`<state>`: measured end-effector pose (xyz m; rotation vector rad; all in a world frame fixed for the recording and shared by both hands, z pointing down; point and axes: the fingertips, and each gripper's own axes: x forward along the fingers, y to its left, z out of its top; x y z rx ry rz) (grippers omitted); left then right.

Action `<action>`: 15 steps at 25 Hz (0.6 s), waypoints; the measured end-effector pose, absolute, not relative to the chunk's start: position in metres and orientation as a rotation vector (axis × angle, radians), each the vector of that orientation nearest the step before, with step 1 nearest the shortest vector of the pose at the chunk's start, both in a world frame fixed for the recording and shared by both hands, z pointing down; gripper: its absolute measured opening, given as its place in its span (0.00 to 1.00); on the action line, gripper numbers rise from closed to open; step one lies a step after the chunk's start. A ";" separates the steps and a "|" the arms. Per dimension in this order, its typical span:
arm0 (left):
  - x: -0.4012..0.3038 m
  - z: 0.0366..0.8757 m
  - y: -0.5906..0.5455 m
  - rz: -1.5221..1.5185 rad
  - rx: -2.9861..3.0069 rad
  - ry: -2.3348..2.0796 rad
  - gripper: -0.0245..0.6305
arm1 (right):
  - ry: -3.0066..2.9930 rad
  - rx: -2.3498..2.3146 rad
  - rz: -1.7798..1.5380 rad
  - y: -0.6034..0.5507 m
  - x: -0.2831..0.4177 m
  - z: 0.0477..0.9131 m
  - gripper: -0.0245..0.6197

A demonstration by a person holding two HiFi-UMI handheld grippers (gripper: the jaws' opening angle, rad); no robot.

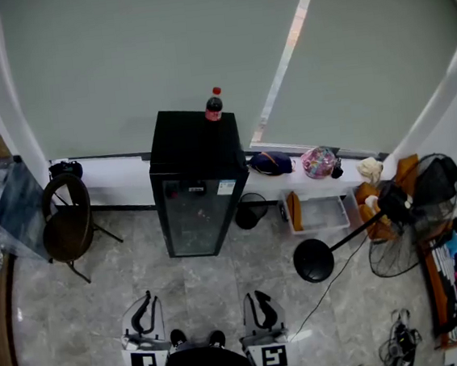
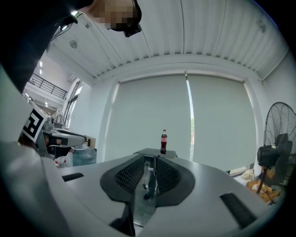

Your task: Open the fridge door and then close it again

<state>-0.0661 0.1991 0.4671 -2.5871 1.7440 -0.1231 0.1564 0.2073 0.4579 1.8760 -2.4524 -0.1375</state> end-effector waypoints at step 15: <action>-0.066 0.472 0.198 -0.143 -2.586 1.745 0.40 | -2.396 1.895 -0.119 0.208 0.166 0.465 0.49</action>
